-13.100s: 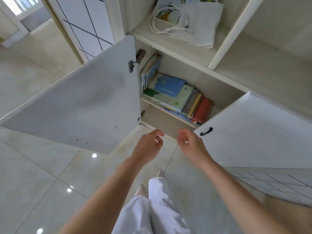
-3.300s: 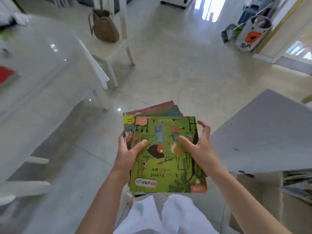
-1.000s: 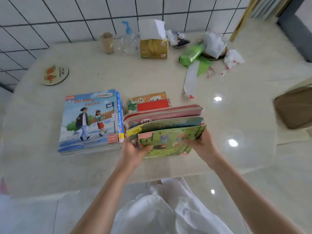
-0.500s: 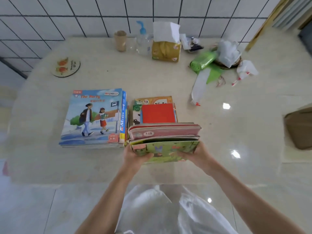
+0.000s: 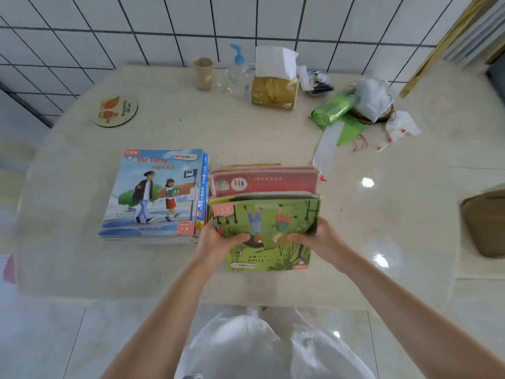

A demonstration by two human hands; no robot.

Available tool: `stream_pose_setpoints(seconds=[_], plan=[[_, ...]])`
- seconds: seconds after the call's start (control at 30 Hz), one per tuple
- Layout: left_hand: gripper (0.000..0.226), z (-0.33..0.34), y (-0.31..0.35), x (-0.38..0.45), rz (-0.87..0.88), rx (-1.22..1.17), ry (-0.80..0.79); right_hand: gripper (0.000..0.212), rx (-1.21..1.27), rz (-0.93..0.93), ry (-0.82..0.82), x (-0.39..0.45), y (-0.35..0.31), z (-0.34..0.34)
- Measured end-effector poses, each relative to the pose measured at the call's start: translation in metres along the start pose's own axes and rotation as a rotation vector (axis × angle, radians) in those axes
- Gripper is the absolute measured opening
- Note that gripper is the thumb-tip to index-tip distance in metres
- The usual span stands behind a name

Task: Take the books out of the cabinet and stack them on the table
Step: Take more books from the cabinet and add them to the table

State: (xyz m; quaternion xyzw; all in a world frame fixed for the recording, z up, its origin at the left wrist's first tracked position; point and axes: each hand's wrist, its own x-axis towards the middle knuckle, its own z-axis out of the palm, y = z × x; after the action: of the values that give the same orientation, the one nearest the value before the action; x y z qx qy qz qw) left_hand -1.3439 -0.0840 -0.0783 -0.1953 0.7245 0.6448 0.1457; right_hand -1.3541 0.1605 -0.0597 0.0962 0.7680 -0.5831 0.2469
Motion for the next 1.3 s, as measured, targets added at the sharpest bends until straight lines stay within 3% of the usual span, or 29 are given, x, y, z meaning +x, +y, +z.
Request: stream_pose_setpoints(seconds=[0.23,0.33,0.4,0.53,0.73,0.9,1.07,1.3], plan=[[0.070,0.005,0.044,0.041,-0.156,-0.035,0.076,0.064,0.121,0.044,0.033,0.040,-0.036,-0.013],[0.061,0.009,0.054,0.057,-0.217,-0.040,0.076,0.064,0.170,0.139,0.031,0.065,-0.040,-0.012],[0.054,0.009,0.057,0.068,-0.260,-0.026,0.088,0.056,0.170,0.214,0.024,0.076,-0.043,-0.008],[0.091,0.007,0.060,0.084,-0.373,0.041,0.054,0.036,0.160,0.384,0.054,0.090,-0.047,-0.002],[0.077,0.012,0.058,0.094,-0.404,0.153,0.077,0.033,0.114,0.419,0.081,0.095,-0.044,0.008],[0.067,0.015,0.042,0.082,-0.360,0.235,0.121,0.013,0.088,0.364,0.130,0.087,-0.026,0.018],[0.055,0.026,0.029,0.068,-0.253,0.393,0.168,0.054,-0.102,0.288,0.206,0.092,0.007,0.028],[0.074,0.027,0.022,0.060,-0.206,0.557,0.206,0.065,-0.221,0.233,0.213,0.074,-0.005,0.039]])
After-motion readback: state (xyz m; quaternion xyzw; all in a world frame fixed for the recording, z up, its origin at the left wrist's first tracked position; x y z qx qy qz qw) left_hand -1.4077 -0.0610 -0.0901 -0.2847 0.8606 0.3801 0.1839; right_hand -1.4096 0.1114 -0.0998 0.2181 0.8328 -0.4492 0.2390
